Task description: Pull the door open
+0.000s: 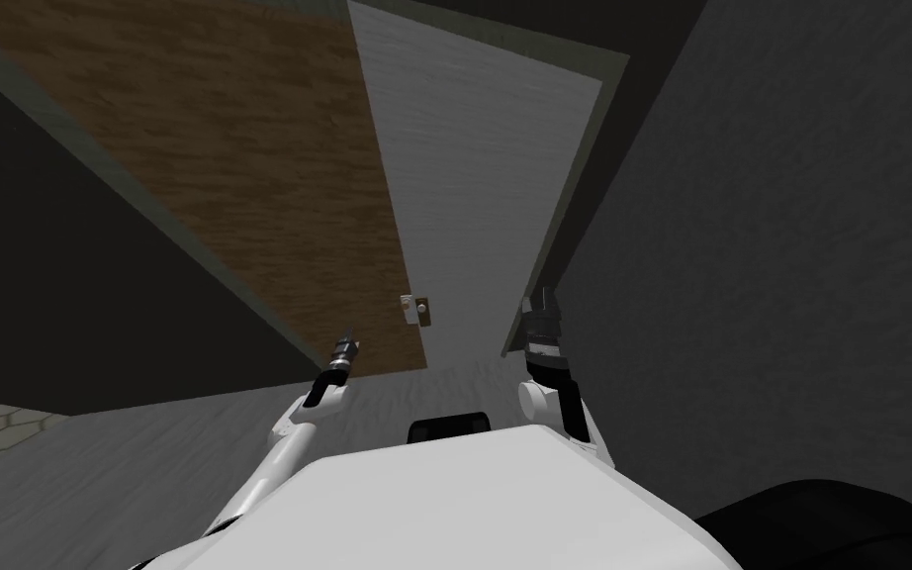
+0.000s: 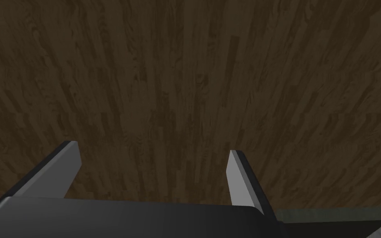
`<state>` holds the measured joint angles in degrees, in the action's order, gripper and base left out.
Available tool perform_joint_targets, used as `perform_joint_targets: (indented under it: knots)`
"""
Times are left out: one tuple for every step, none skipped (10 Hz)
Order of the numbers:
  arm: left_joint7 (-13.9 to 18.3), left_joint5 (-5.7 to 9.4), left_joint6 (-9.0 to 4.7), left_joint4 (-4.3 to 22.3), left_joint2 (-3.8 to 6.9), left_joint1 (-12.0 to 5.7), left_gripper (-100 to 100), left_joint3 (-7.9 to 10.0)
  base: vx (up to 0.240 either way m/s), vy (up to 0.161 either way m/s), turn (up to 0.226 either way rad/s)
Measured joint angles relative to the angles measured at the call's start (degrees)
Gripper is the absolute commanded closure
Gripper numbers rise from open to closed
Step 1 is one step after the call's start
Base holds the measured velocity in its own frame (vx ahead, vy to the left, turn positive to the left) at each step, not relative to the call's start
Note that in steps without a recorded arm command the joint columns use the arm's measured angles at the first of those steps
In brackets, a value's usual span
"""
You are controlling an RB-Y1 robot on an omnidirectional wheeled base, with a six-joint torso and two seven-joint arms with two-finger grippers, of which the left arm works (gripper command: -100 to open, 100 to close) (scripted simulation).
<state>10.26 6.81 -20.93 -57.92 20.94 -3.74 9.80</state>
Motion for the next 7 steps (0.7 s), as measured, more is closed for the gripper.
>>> perform_joint_targets:
  knots:
    - [-0.08,0.02,-0.20,0.26,0.06,0.00,-100,0.24,0.161,0.024,-0.051]
    - [-0.12,0.01,-0.44,0.57,-0.03,-0.27,-100,0.22,0.179,0.009,-0.105]
    - [-0.21,-0.06,-0.62,0.82,-0.39,-0.81,-100,0.02,0.194,-0.012,-0.086]
    - [-0.17,-0.11,-0.76,0.54,-0.68,-0.91,-100,-0.35,0.203,-0.039,-0.149]
    - [-0.16,-0.17,0.02,-1.72,-1.38,-0.39,-100,-0.85,0.146,-0.040,-0.058]
    - [-0.15,-0.24,-0.19,-0.74,-1.60,-1.39,-100,-1.21,0.204,-0.125,-0.211]
    - [-0.37,-0.49,-0.43,-1.68,-2.90,-1.43,-100,-2.01,0.180,-0.132,-0.128]
